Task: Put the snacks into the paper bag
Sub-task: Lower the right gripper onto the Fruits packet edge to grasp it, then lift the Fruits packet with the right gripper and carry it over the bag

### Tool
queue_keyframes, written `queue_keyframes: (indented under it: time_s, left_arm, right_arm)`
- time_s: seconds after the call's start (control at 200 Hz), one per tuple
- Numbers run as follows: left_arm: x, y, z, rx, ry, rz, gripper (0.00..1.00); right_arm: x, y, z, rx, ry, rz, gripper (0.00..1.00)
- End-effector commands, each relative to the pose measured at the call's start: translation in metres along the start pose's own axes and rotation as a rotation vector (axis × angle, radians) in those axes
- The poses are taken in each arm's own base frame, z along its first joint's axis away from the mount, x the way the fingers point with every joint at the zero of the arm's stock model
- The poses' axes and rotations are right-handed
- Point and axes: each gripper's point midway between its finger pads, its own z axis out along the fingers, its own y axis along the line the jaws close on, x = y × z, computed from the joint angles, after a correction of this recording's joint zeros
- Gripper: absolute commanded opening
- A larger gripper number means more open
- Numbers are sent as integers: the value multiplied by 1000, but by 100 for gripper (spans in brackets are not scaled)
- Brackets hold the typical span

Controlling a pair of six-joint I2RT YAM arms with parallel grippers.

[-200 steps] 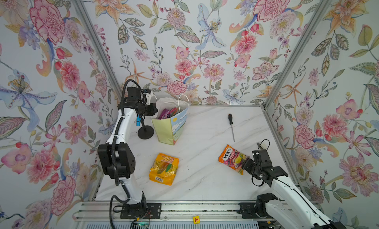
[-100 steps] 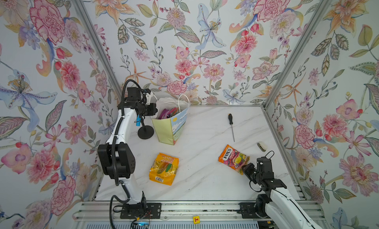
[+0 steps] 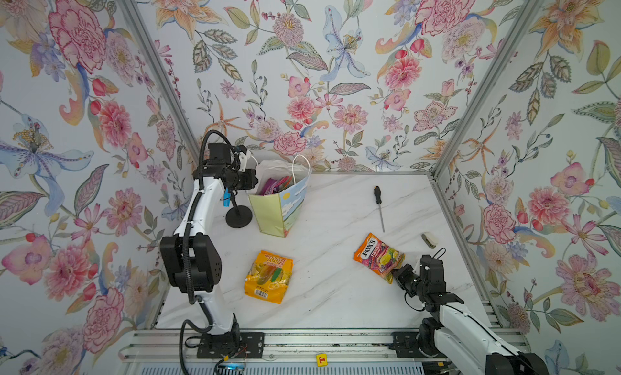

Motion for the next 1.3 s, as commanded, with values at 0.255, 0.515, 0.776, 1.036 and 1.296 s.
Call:
queue_keyframes:
  time_s: [0.255,0.515,0.776,1.036,1.296]
  left_arm:
    - [-13,0,-19,-13,-59,5,3]
    - [-12,0,-18,-10,-58,5,3]
    - [-13,-3,-19,-3,-63,5,3]
    - [-13,-4,-20,4,-64,5,3]
    - [-14,-5,-21,7,-67,7,3]
  right_arm:
    - [-50,79,-41,-106,-141,-166,0]
    - [-66,171,-73,-177,-202,-346,0]
    - [-59,257,-70,-270,-174,-501,0]
    - [-47,360,-71,-403,-169,-659,0]
    - [-28,467,-91,-540,-189,-783,0]
